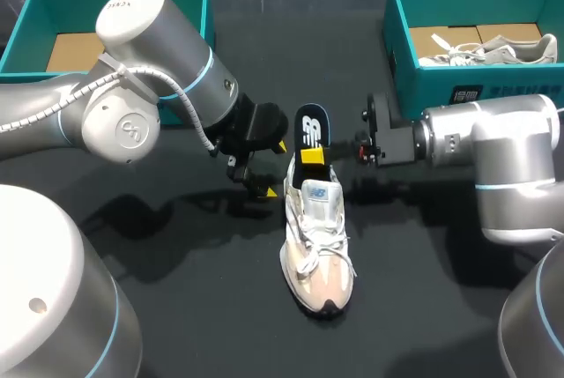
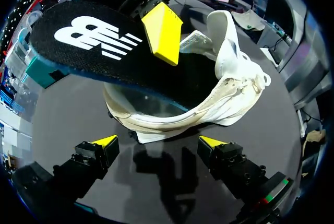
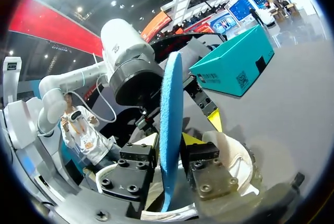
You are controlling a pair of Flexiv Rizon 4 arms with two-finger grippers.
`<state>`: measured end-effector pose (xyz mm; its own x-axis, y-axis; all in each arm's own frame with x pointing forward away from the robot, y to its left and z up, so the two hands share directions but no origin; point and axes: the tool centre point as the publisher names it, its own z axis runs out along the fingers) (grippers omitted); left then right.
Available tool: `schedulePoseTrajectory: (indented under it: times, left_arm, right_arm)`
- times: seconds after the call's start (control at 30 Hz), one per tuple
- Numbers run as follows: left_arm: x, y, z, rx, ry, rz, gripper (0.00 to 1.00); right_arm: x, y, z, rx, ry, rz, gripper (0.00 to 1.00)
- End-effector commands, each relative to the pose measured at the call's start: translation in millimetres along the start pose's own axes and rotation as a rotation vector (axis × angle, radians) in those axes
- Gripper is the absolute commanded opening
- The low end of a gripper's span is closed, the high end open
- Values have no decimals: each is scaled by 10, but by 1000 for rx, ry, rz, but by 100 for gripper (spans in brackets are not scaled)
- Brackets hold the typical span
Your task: Take the shoe out of the shoebox, open the shoe tongue, remove and reinsert the insole, then place the shoe into the shoebox
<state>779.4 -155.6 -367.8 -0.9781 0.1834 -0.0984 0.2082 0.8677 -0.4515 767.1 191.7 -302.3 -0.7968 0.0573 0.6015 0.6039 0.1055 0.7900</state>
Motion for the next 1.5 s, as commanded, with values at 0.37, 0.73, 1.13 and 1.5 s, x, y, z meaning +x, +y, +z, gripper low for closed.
schedulePoseTrajectory:
  times: [0.37,0.73,1.13,1.5]
  left_arm:
    - [0,2,4,0,0,1,100]
    - [0,2,4,0,0,1,100]
    - [0,2,4,0,0,1,100]
    - [0,2,4,0,0,1,100]
  right_arm:
    - [-148,-159,27,1,25,83,0]
    - [-17,-486,3,-25,23,175,0]
    - [57,-203,19,12,6,76,30]
    - [-62,-15,-1,33,2,46,9]
